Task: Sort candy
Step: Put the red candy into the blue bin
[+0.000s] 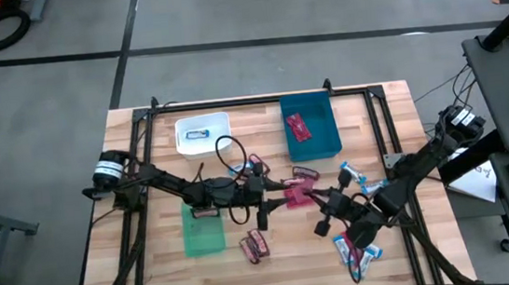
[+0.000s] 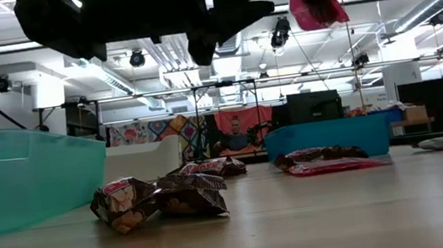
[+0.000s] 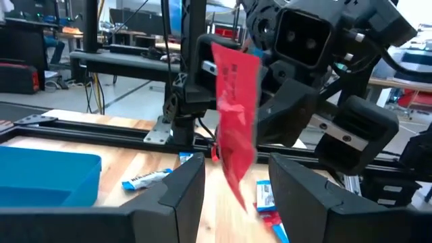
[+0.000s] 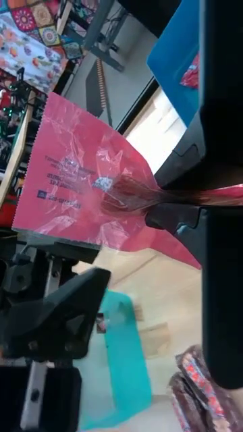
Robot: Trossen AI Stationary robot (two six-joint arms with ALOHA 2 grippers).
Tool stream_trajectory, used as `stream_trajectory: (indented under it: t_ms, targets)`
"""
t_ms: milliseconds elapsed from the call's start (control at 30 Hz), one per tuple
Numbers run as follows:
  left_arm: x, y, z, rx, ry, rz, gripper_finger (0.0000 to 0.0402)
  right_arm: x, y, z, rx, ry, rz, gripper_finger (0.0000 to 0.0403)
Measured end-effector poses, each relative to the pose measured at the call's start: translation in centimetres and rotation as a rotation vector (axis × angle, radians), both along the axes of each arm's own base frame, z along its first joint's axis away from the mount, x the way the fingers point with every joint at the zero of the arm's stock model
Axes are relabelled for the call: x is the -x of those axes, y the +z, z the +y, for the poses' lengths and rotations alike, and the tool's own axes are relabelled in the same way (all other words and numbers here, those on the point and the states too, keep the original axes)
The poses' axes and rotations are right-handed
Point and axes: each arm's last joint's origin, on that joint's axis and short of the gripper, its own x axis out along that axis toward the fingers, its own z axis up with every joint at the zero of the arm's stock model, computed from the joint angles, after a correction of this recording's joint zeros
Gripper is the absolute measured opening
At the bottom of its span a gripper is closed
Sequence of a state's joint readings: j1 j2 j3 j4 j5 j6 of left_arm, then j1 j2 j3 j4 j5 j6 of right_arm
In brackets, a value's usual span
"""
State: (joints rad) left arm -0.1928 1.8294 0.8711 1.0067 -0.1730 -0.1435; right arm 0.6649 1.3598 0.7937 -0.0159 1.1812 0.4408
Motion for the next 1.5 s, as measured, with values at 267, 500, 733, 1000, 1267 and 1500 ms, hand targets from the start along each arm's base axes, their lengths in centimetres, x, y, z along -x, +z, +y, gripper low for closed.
stream_trajectory:
  t_ms: [267,500,733,1000,1267,1500]
  targets:
    - [0.0,0.1,0.0,-0.002,0.000,-0.013,0.0149,-0.8,0.6,-0.5,0.021,-0.002,-0.019,0.0013]
    - [0.0,0.1,0.2,0.009,0.030,-0.013,0.0149,-1.1,1.1,-0.3,0.028,0.010,-0.042,0.0013]
    - [-0.6,1.1,0.2,-0.008,0.033,-0.037,0.0149,-1.8,1.4,-1.2,0.003,-0.028,-0.077,0.0013]
    - [-0.9,1.5,0.4,-0.038,0.047,-0.045,0.0083,-1.9,1.5,-1.4,0.001,-0.036,-0.081,0.0013]
    - [-1.0,1.4,1.0,-0.015,0.059,-0.043,0.0004,-1.9,1.4,-1.3,-0.013,0.006,-0.066,0.0043]
    - [-0.8,1.1,0.8,-0.151,-0.012,0.043,0.0000,-1.5,2.4,-1.3,-0.086,0.107,-0.069,0.0152]
